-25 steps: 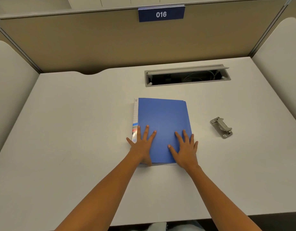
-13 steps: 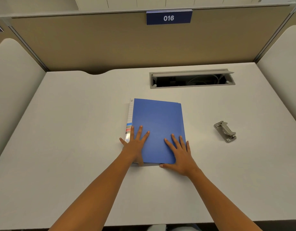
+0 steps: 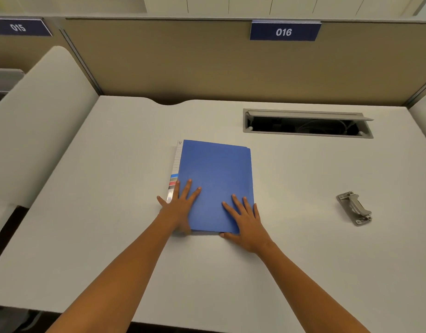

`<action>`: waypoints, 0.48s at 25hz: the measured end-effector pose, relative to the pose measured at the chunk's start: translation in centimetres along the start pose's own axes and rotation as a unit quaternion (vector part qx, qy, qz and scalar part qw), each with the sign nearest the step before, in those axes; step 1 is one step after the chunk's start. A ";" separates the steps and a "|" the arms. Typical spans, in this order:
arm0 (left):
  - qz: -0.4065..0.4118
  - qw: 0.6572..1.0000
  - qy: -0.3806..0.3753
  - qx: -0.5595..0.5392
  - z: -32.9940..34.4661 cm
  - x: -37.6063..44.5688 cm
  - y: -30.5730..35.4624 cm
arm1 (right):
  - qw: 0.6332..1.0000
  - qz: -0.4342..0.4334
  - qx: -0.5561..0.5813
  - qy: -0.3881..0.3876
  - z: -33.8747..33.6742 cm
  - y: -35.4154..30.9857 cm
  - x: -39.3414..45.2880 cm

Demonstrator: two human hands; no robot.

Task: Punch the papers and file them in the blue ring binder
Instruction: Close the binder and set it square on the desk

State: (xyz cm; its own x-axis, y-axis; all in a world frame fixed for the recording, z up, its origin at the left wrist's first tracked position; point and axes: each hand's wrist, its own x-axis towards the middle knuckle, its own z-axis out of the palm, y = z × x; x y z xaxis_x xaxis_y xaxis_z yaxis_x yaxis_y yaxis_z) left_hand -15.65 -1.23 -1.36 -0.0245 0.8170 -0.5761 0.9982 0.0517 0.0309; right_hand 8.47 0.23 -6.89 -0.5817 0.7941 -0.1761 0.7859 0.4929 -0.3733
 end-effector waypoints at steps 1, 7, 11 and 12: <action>-0.006 1.000 -0.001 0.002 -0.1 -0.1 -1.0 | 1.000 -0.008 0.000 -0.002 0.2 -0.6 0.7; -0.034 0.999 -0.009 0.005 -0.7 -0.5 -6.8 | 0.998 -0.049 -0.011 -0.026 1.0 -4.5 4.7; -0.055 0.998 -0.015 0.011 -0.8 -0.7 -11.0 | 0.995 -0.086 -0.013 -0.054 1.3 -7.0 7.4; -0.061 0.998 -0.015 0.013 -1.0 -0.8 -12.1 | 0.993 -0.098 -0.016 -0.064 1.3 -7.6 7.9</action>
State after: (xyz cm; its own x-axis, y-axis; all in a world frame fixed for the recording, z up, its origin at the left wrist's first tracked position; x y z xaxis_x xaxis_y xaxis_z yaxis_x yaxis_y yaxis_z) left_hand -27.75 -1.96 -0.49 -0.1447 0.7877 -0.5988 0.9890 0.1346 -0.0618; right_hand -2.38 2.33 -6.62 -0.7439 0.6316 -0.2184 0.6607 0.6457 -0.3828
